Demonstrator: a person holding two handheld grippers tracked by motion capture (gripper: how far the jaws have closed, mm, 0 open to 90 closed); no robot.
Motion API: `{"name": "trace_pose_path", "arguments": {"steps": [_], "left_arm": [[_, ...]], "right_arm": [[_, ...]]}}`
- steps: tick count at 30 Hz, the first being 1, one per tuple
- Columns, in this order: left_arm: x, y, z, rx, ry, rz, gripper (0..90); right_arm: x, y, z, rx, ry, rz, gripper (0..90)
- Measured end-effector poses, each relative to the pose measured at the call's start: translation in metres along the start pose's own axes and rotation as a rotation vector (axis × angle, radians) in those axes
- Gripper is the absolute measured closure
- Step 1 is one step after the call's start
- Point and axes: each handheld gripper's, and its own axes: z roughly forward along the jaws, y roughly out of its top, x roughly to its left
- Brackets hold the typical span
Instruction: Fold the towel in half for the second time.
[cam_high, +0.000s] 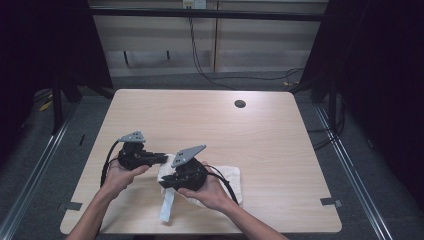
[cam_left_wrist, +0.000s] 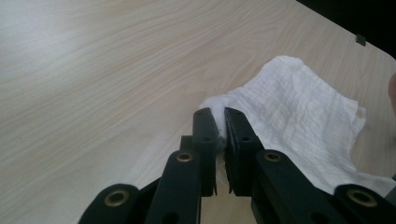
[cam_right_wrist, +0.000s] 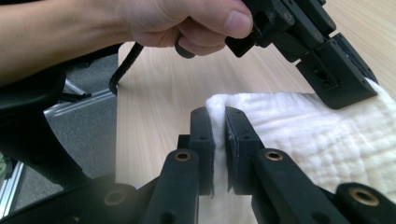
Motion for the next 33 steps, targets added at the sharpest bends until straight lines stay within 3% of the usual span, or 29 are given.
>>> {"name": "trace_pose_path", "arguments": {"steps": [5,10,12,15,19,26,27,31,33], "left_arm": [[0.002,-0.001,-0.007,-0.004,0.042,-0.007,84.3],[0.009,-0.002,-0.017,-0.017,0.046,-0.022,84.3],[0.01,-0.003,-0.021,-0.03,0.048,-0.05,84.3],[0.011,-0.002,-0.026,-0.035,0.048,-0.049,84.4],[0.012,-0.001,-0.032,-0.042,0.056,-0.05,84.5],[-0.005,0.004,-0.021,-0.011,0.054,-0.006,84.4],[-0.014,0.009,-0.014,-0.007,0.041,0.01,84.4],[-0.022,0.014,-0.007,0.003,0.028,0.023,84.3],[-0.029,0.016,0.003,0.034,0.026,0.042,84.0]], "right_arm": [[-0.001,0.005,0.008,-0.003,0.001,-0.001,82.8],[0.0,0.012,0.014,-0.013,0.002,-0.01,82.8],[-0.001,0.015,0.016,-0.023,0.019,0.009,82.8],[0.003,0.023,0.018,-0.012,0.008,-0.009,82.8],[0.006,0.028,0.017,-0.037,0.003,-0.014,82.8],[0.01,0.016,0.009,-0.059,0.014,0.022,82.8],[0.012,0.012,0.002,-0.056,0.01,0.022,82.9],[0.016,0.008,-0.009,-0.066,-0.002,0.017,82.9],[0.017,0.001,-0.023,-0.087,-0.024,0.021,82.8]]}}
